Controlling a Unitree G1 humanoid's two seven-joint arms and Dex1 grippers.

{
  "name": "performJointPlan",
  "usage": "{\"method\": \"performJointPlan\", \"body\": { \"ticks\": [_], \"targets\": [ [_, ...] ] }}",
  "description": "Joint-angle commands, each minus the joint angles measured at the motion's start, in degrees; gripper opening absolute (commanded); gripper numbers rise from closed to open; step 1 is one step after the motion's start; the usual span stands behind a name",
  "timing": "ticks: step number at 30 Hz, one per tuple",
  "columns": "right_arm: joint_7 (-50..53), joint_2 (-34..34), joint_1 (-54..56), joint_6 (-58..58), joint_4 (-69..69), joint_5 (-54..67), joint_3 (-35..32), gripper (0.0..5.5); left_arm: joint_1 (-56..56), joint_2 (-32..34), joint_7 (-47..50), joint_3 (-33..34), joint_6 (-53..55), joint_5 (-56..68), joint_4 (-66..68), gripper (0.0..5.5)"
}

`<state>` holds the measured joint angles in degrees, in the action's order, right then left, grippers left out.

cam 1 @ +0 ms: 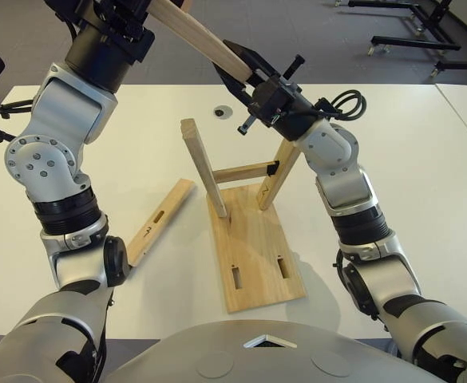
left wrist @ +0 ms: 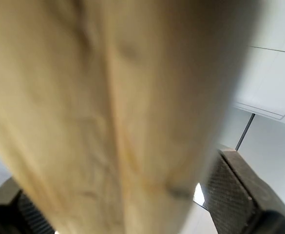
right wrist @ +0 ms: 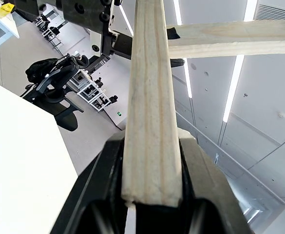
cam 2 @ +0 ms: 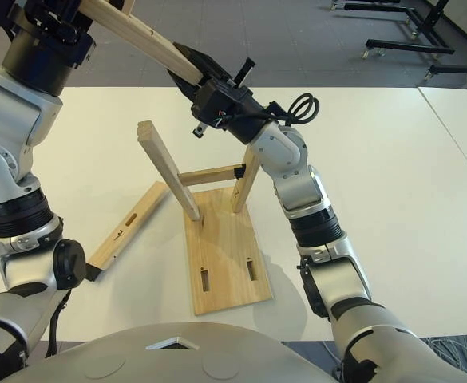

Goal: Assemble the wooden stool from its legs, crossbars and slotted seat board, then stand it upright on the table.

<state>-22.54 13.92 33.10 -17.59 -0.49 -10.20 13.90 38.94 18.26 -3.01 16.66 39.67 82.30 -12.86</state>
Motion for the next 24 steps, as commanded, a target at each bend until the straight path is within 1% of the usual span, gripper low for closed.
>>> {"method": "performJointPlan", "body": {
  "ticks": [1,6,10,11,16,24],
  "targets": [
    [-0.7,-1.7,-0.4,2.2,-0.9,4.2,-1.1,1.03,0.7,-0.4,-0.3,-0.6,0.4,0.0,-0.5,3.67],
    [-1.7,-2.3,-0.4,4.8,-1.9,7.8,-1.9,1.03,0.6,-0.2,-1.5,-0.5,0.5,-0.1,-0.1,3.03],
    [-5.8,-1.3,-0.6,7.2,-2.7,10.8,-0.9,1.03,0.9,0.2,-2.2,-0.5,0.7,-0.2,-0.1,2.46],
    [-6.9,-0.9,-0.7,7.7,-3.1,11.4,-0.6,1.03,0.8,0.3,-2.2,-0.4,0.7,-0.2,-0.1,2.24],
    [-11.0,0.4,-1.1,10.7,-4.1,14.5,0.1,1.03,1.1,0.4,-2.9,-0.7,1.4,-0.2,-0.2,2.12],
    [-12.0,1.0,-0.9,11.9,-5.1,14.8,1.2,1.03,0.5,-0.6,-4.9,0.1,0.1,-1.1,-0.7,2.08]
  ]
}}
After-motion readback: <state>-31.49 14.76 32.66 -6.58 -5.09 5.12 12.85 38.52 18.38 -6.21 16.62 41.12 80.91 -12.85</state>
